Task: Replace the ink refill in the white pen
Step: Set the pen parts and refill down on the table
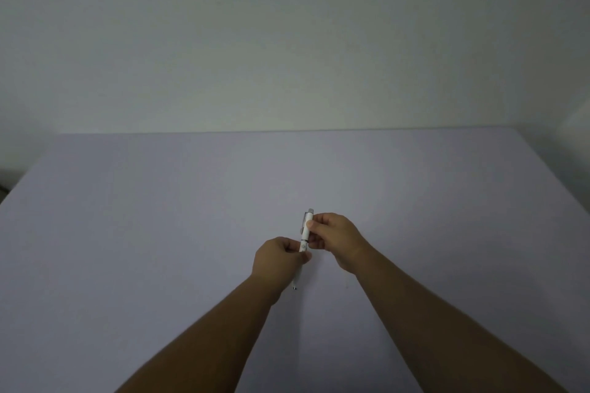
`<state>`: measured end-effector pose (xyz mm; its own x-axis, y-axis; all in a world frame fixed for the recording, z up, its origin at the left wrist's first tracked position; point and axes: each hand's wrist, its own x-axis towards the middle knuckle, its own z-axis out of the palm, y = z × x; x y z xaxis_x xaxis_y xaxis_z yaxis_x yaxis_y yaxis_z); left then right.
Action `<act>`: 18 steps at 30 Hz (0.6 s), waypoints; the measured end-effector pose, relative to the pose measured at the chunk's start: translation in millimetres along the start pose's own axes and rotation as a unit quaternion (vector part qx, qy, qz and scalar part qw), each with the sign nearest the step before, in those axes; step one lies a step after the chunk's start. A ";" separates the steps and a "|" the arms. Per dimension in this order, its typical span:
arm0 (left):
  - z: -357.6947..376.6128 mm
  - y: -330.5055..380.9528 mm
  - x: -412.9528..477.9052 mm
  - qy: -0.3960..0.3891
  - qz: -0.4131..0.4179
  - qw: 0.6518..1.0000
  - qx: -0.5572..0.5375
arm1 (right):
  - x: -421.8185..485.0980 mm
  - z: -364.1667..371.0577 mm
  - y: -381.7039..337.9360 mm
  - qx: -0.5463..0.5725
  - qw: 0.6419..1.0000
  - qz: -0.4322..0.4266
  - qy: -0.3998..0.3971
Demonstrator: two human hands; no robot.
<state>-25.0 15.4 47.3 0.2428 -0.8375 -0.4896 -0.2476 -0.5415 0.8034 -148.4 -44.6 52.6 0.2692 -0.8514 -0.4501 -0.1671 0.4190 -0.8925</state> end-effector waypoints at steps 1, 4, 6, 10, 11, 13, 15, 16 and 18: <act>0.7 -0.9 0.1 -0.001 -0.002 1.000 -0.004 | -0.1 -0.1 0.6 0.000 1.000 0.001 -0.004; 2.2 -5.1 1.2 0.000 -0.008 1.000 -0.010 | 1.2 1.8 5.5 -0.010 1.000 0.007 -0.002; 3.2 -9.0 3.8 0.001 -0.019 1.000 -0.005 | 3.7 4.2 10.2 -0.028 0.999 0.012 0.009; 4.9 -19.4 10.6 0.010 -0.044 0.999 0.008 | 12.8 -4.1 20.2 -0.188 0.977 0.008 0.098; 5.8 -22.9 13.0 0.014 -0.049 0.999 0.014 | 14.0 -9.9 23.1 -0.264 0.956 0.005 0.128; 7.9 -29.4 17.3 0.021 -0.054 0.997 0.045 | 12.1 -21.3 30.9 -0.373 0.913 0.013 0.166; 10.9 -35.2 20.1 0.032 -0.059 0.995 0.069 | 7.3 -28.1 39.5 -0.414 0.894 0.043 0.163; 12.4 -38.0 21.4 0.038 -0.061 0.995 0.070 | 4.8 -29.2 43.7 -0.421 0.892 0.060 0.154; 15.3 -41.9 23.8 0.049 -0.064 0.994 0.074 | 0.0 -28.2 50.7 -0.426 0.889 0.081 0.148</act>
<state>-23.3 17.0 -3.3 0.3699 -0.7531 -0.5441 -0.3419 -0.6549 0.6740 -183.6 -32.3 8.2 -0.0630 -0.9004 -0.4305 -0.8723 0.2593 -0.4146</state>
